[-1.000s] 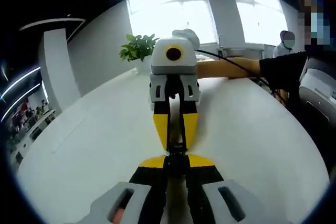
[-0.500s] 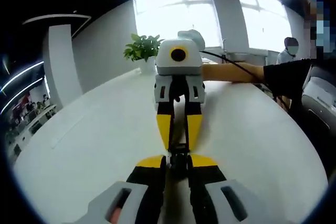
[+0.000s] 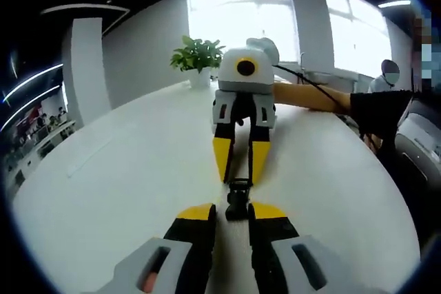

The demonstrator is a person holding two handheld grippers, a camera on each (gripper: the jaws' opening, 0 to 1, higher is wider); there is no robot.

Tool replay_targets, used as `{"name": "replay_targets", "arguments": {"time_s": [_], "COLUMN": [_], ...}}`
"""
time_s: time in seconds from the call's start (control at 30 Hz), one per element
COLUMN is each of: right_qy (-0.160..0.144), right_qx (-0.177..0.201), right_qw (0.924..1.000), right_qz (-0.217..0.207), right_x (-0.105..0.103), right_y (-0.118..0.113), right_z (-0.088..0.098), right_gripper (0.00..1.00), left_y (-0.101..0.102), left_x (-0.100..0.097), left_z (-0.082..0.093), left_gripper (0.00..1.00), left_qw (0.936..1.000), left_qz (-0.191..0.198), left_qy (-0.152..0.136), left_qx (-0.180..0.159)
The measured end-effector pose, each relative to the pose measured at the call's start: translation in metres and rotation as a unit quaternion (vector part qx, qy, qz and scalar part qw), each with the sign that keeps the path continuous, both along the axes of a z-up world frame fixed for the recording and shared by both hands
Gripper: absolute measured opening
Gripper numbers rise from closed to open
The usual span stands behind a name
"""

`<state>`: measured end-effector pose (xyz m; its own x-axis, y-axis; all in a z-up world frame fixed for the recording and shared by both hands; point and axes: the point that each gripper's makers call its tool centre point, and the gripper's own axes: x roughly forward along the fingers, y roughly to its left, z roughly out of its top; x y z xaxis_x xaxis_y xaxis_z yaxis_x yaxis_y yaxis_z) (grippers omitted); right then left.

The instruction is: Snap the two parts of the plastic buckle together until the buckle closes and remains connected.

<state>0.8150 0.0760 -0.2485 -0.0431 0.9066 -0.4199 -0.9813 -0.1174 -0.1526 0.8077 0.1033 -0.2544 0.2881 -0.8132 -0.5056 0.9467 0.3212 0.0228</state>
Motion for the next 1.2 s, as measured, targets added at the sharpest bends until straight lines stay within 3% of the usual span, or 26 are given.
{"name": "replay_targets", "arguments": {"time_s": [0.3, 0.47, 0.67, 1.2], "right_qy": [0.016, 0.021, 0.008, 0.013], "right_qx": [0.002, 0.002, 0.003, -0.014], "right_qw": [0.9999, 0.9998, 1.0000, 0.9998], "right_qz": [-0.004, -0.005, 0.001, -0.006], "right_x": [-0.0013, -0.0014, -0.0010, 0.0029], "right_y": [0.0002, 0.0002, 0.0007, 0.0017], "right_z": [-0.0015, -0.0019, -0.0013, -0.0016], "right_gripper": [0.13, 0.13, 0.12, 0.10], "left_y": [0.0019, -0.0008, 0.0000, 0.0017], "left_x": [-0.0051, -0.0077, -0.0056, -0.0008], "left_z": [-0.0031, -0.0044, -0.0038, -0.0034], "left_gripper": [0.17, 0.12, 0.12, 0.10], "left_qw": [0.9994, 0.9992, 0.9985, 0.9991], "left_qz": [0.012, 0.013, 0.018, 0.026], "left_qy": [0.032, 0.036, 0.049, 0.034], "left_qx": [-0.007, -0.010, -0.017, -0.004]}}
